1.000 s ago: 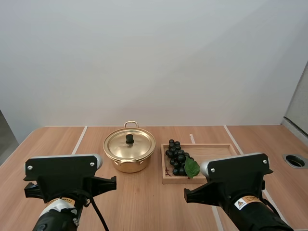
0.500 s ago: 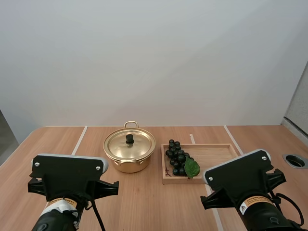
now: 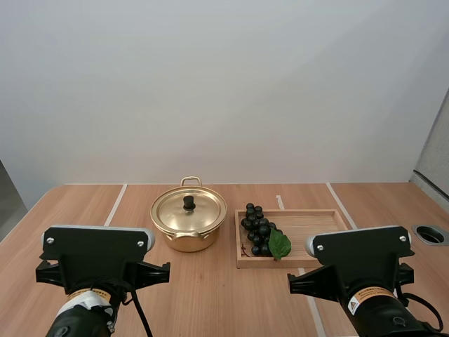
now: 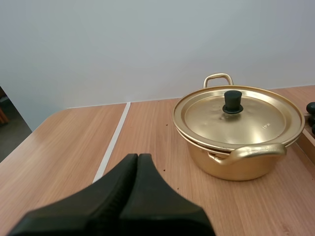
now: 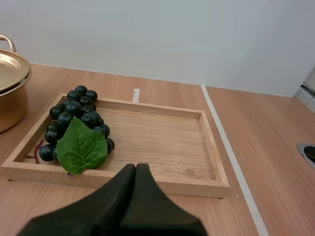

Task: Open the pot, put the pineapple inside, and close it

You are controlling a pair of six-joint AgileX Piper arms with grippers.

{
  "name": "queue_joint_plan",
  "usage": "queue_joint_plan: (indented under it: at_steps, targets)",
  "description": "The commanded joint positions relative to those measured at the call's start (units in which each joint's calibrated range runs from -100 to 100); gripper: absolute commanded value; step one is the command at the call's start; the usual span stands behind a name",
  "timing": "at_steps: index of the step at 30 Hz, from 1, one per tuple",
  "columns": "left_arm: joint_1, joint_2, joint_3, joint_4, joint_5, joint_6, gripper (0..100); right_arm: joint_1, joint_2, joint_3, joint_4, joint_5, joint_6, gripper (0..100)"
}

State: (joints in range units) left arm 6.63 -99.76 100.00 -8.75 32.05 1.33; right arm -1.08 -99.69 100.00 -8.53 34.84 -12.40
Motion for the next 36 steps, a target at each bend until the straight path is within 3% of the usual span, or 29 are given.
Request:
queue_joint_plan:
  at_steps: [1,10,19,29,32,36]
  targets:
    - [-0.12,-0.24,0.00,0.00,-1.29,-0.68,0,-0.38,-0.31,0.00,0.06,-0.63,0.42,0]
    - [-4.18,-0.24,0.00,0.00,-1.65,-0.55,0,-0.38,-0.31,0.00,0.06,-0.63,0.42,0]
    - [-4.17,-0.24,0.00,0.33,-2.03,-0.98,0,-0.38,-0.31,0.00,0.18,-0.66,0.42,0]
    - [-4.35,-0.24,0.00,15.32,-2.44,-16.99,0,-0.38,-0.31,0.00,0.18,-3.56,0.42,0]
    - [-4.35,-0.24,0.00,16.29,-2.28,-18.37,0,-0.31,-0.31,0.00,0.87,-9.05,0.42,0]
    - [-4.35,-0.24,0.00,16.18,-2.28,-18.37,0,-0.18,-0.31,0.00,5.65,-2.60,0.42,0]
